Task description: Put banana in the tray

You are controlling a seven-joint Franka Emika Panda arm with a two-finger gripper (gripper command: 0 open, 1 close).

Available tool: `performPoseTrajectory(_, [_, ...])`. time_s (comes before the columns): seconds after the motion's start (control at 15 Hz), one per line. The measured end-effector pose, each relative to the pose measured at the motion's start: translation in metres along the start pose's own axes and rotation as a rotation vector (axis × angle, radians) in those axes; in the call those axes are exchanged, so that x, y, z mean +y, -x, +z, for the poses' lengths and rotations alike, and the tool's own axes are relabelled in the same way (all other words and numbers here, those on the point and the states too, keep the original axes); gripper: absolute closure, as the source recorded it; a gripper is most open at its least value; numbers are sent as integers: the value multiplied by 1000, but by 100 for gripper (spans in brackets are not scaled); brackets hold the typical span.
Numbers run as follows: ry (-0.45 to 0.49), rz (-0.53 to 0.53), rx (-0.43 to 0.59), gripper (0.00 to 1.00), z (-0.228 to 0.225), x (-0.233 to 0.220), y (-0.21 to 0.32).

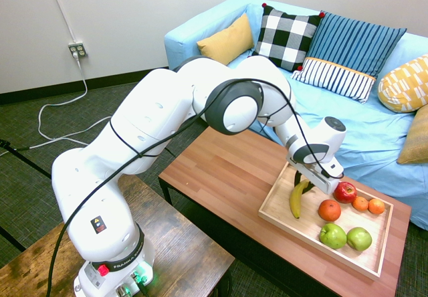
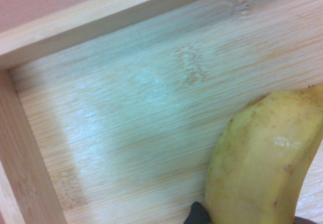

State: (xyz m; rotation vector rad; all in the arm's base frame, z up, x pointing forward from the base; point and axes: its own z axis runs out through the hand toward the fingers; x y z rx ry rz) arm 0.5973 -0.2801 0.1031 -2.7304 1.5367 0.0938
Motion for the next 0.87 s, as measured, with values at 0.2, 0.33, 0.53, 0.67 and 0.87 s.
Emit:
performPoseTrajectory(0.2, [-7, -15, -10, 0, 0, 1, -1])
performPoseTrajectory(0.33, [-9, -20, -14, 0, 2, 2, -1])
performPoseTrajectory(0.53, [-11, -24, -13, 0, 1, 6, -3])
performPoseTrajectory(0.67, [-21, -27, -3, 0, -9, 8, -7])
performPoseTrajectory(0.87, [-45, -28, 24, 0, -39, 15, -13])
